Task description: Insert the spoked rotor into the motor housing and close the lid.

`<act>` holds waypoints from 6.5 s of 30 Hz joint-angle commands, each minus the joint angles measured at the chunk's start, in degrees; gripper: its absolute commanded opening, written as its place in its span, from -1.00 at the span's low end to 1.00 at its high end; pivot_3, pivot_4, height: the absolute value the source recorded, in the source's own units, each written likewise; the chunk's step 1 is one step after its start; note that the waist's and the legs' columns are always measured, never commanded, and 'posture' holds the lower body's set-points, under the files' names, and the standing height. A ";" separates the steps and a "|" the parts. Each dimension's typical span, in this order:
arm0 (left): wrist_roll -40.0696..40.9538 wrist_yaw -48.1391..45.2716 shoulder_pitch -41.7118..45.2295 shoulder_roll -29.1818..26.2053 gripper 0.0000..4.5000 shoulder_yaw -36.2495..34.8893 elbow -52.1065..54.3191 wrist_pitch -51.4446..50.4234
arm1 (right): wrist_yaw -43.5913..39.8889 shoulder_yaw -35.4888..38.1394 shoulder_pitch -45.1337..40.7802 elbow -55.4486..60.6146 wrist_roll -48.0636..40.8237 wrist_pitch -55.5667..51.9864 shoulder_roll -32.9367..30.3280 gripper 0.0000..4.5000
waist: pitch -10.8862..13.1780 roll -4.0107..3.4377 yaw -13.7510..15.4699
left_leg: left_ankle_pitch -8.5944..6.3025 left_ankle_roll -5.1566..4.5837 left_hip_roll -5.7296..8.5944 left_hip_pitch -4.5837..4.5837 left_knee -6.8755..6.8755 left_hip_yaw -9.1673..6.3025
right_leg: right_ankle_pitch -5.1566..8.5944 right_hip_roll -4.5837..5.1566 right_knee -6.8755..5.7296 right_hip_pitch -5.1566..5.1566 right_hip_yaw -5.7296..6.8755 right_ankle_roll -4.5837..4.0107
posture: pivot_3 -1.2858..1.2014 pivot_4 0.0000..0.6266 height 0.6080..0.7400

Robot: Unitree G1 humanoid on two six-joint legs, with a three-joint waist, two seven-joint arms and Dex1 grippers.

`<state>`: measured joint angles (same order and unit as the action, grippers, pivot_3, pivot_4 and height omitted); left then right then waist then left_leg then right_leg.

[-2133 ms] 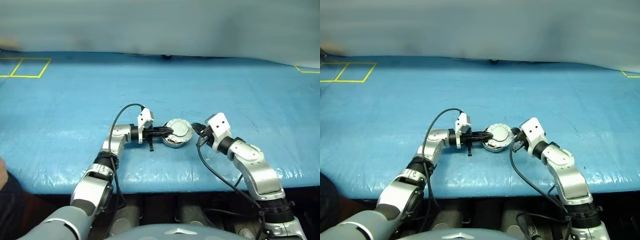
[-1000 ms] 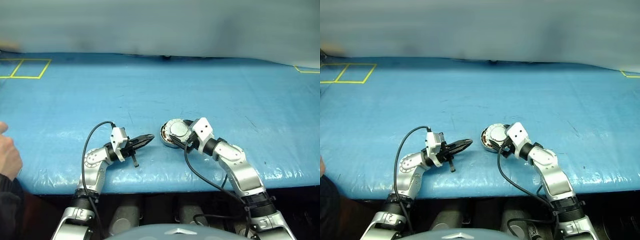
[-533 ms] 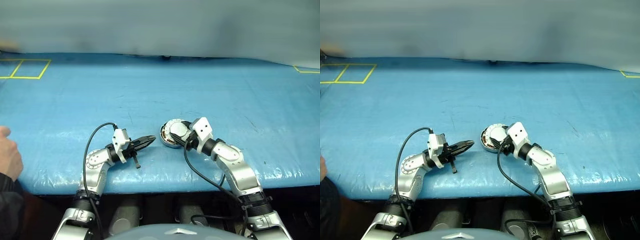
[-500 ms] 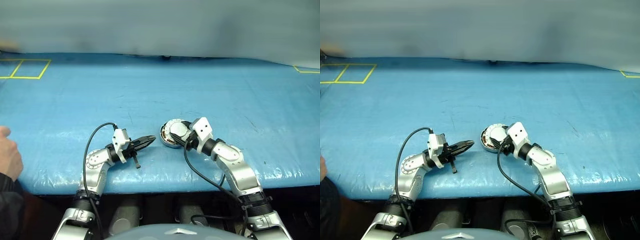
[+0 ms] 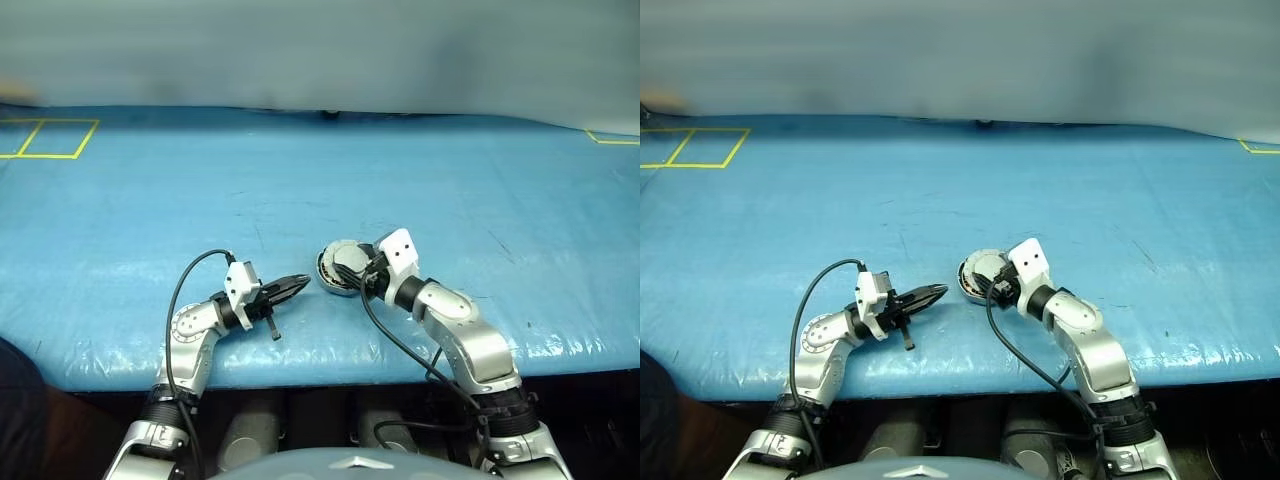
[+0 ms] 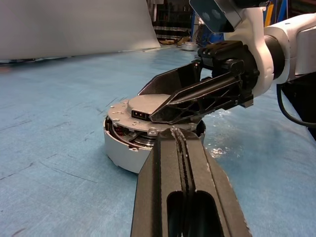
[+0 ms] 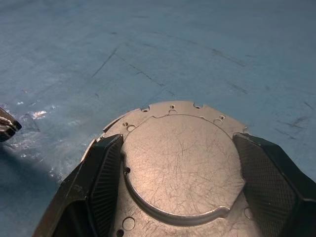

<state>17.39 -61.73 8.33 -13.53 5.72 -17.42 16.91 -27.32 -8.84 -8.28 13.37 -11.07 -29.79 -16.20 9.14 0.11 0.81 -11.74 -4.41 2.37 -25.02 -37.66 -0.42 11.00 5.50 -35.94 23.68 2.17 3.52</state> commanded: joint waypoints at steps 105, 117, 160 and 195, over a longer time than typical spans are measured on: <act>-7.62 8.48 0.32 -1.18 -1.00 2.61 -3.65 -2.76 | 3.13 -8.72 -1.39 1.20 4.46 -10.78 5.16 0.40 | -0.33 -0.08 -1.98 | -0.20 0.39 -0.08 0.33 0.52 -0.06 | 0.30 0.04 0.08 0.01 -0.09 0.09 | 0.03 -0.52 1.00; -8.55 10.10 1.76 0.94 -1.00 3.48 -5.91 -2.26 | 1.92 -9.59 -0.51 2.97 3.78 -11.51 4.24 0.40 | -0.54 -0.29 -1.40 | -0.20 0.39 -0.07 0.32 0.53 -0.07 | 0.30 0.12 0.09 -0.03 -0.02 0.11 | 0.03 -0.52 1.00; -9.70 14.48 6.11 1.41 -1.00 3.59 -6.84 -8.15 | 4.00 -8.91 -1.24 -1.49 6.69 -13.45 3.41 0.40 | -0.97 0.19 -1.43 | -0.22 0.47 -0.09 0.37 0.58 -0.16 | 0.34 0.17 0.14 -0.09 0.11 0.10 | 0.03 -0.52 1.00; -9.48 13.00 4.06 1.07 -1.00 4.87 -5.18 -8.24 | 13.84 25.78 -1.70 8.34 -26.16 -33.24 15.77 1.00 | -0.73 -0.16 0.11 | -0.29 0.51 0.01 0.00 0.73 -0.26 | 0.49 0.30 0.31 0.14 0.19 0.10 | 0.03 -0.52 1.00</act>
<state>9.44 -48.54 13.44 -12.42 8.86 -21.40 9.59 -14.24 15.00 -9.81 18.98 -33.56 -61.25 -1.15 8.41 -0.04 0.92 -12.03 -3.90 2.38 -25.03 -36.93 -0.68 11.49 5.80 -35.63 23.82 2.36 3.63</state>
